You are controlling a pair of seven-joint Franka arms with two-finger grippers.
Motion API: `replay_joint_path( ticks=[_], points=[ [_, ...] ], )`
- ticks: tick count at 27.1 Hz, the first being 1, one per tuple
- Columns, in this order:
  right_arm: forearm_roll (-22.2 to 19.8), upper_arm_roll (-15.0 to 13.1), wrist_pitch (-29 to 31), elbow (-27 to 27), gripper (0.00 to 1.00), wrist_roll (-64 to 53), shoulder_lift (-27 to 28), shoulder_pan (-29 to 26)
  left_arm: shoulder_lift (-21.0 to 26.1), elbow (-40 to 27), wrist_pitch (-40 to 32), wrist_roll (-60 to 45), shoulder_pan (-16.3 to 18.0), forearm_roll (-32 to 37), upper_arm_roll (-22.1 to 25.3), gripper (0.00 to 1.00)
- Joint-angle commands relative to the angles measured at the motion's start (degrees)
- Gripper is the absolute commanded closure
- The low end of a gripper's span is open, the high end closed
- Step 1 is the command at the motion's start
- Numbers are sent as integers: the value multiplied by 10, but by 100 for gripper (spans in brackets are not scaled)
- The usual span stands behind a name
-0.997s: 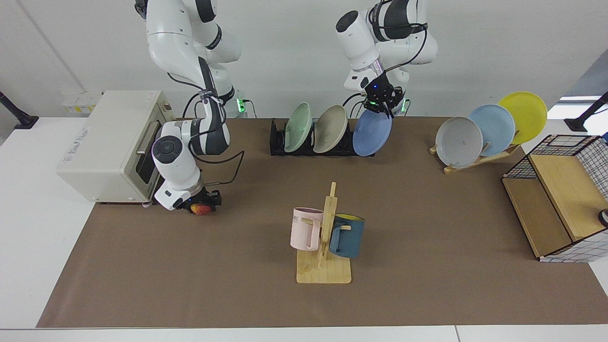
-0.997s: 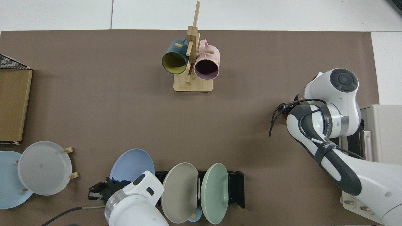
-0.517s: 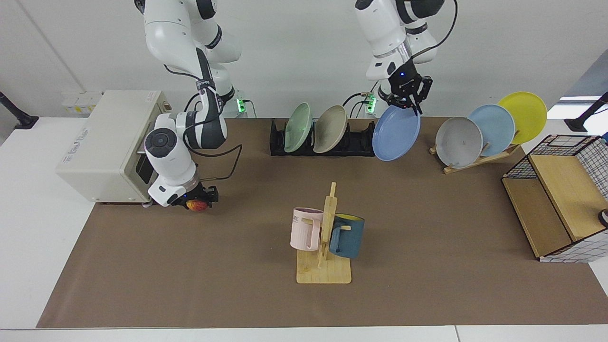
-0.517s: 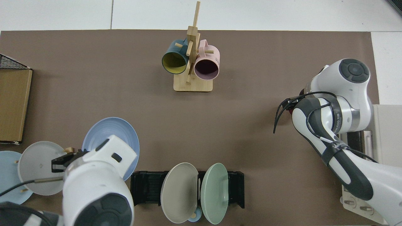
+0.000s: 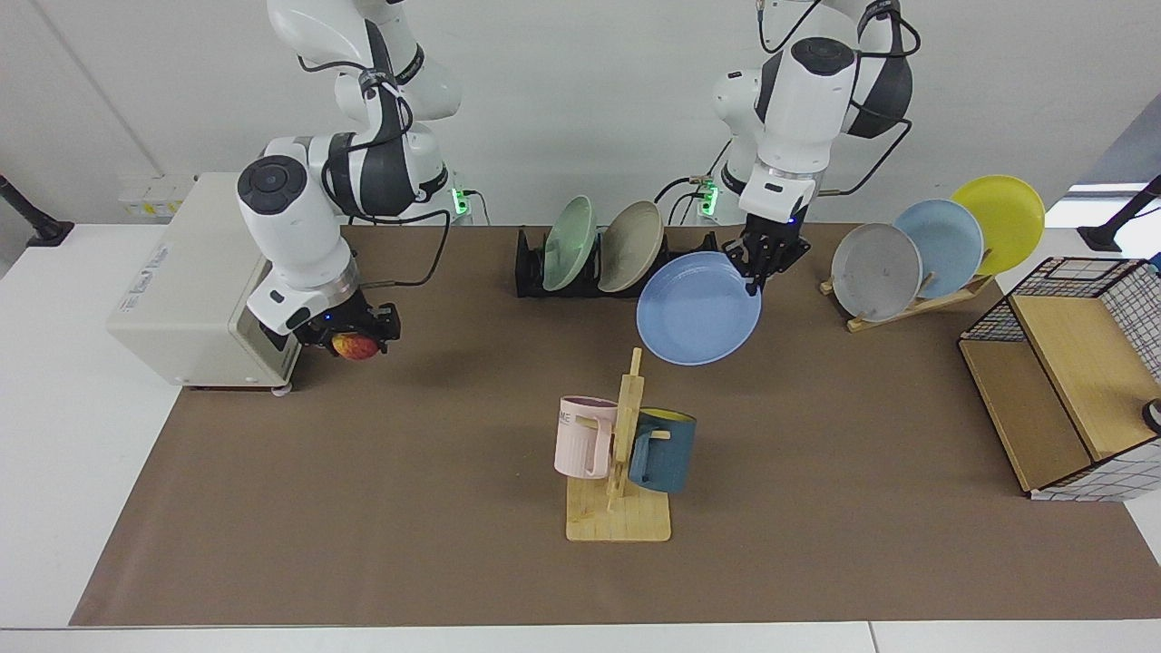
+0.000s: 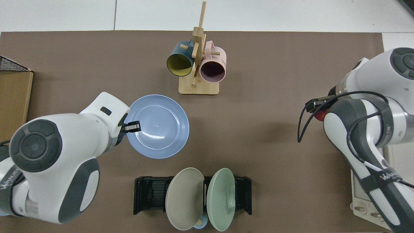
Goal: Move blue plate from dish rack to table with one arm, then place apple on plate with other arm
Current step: 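Lift the blue plate from the rack and lower it onto the table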
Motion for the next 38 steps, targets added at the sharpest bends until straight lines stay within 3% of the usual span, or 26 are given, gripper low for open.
replay_joint_path(
  ticks=[1, 6, 18, 35, 36, 38],
  points=[
    [1, 4, -37, 14, 100, 11, -23, -2, 52, -17, 72, 4, -22, -41, -3, 100],
    [1, 4, -37, 13, 100, 11, -25, -2, 102, -38, 123, -9, -51, -54, -15, 100],
    [2, 4, -35, 10, 100, 12, -28, 8, 110, -106, 228, -19, -96, -84, -18, 100],
    [2, 4, -35, 8, 100, 12, -28, 8, 122, -120, 236, -17, -96, -83, -17, 100],
    [2, 4, -35, 8, 100, 12, -28, 8, 122, -120, 236, -19, -96, -83, -17, 89],
    [2, 4, -35, 8, 100, 12, -28, 8, 122, -120, 235, -19, -95, -83, -17, 46]
  ],
)
